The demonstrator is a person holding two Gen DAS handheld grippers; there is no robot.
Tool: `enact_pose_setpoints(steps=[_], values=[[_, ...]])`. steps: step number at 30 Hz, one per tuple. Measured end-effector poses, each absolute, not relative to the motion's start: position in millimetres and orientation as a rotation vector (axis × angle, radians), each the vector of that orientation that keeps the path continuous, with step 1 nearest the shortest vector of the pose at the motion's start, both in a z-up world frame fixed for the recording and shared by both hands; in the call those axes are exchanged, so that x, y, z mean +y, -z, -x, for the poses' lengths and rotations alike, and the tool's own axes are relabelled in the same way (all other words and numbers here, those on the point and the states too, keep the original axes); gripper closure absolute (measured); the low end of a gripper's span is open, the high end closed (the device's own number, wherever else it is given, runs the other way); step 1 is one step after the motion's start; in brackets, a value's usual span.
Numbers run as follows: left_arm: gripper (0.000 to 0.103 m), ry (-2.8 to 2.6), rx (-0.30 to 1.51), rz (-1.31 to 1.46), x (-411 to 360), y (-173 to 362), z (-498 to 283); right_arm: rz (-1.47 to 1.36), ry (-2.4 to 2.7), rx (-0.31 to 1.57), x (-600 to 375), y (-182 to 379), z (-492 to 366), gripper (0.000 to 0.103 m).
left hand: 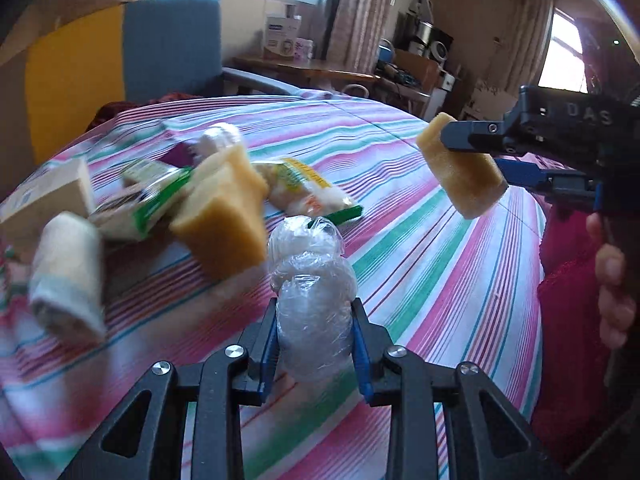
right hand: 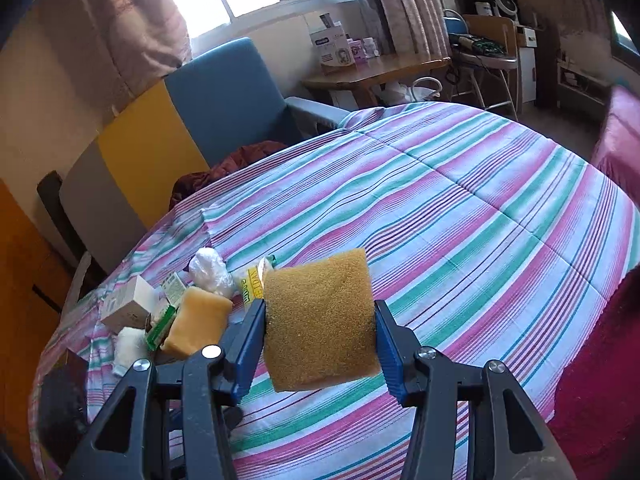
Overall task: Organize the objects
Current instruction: 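Grasp the plastic-wrapped white bundle with the left tool while the right tool holds the sponge, then carry the white bundle and sponge with both tools over the gold tray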
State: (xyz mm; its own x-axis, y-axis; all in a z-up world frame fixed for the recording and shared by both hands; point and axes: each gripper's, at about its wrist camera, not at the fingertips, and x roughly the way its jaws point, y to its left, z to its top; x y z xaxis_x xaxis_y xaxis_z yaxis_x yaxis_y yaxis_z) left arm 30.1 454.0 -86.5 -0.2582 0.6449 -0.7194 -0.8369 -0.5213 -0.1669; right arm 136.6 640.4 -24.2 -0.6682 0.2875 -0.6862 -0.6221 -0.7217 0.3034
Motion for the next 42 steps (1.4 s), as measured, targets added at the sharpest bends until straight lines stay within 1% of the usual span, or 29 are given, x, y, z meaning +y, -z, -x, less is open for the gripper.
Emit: enact_pose_setpoints(steps=[7, 13, 15, 22, 29, 42], values=[[0.072, -1.944, 0.235, 0.963, 409, 93, -43, 0.903, -2.395, 0.603, 626, 24, -127, 0.051], [0.072, -1.950, 0.316, 0.891, 392, 91, -72, 0.934, -2.433, 0.464, 609, 21, -118, 0.051], [0.073, -1.941, 0.315, 0.888, 390, 89, -74, 0.943, -2.457, 0.422, 602, 20, -115, 0.051], [0.073, -1.938, 0.215, 0.874, 348, 70, -83, 0.990, -2.500, 0.332, 586, 22, -108, 0.051], [0.073, -1.990, 0.129, 0.815, 302, 38, -83, 1.003, -2.540, 0.325, 580, 21, -107, 0.051], [0.073, -2.204, -0.098, 0.884, 189, 11, -32, 1.002, -2.608, 0.228, 557, 17, -104, 0.051]])
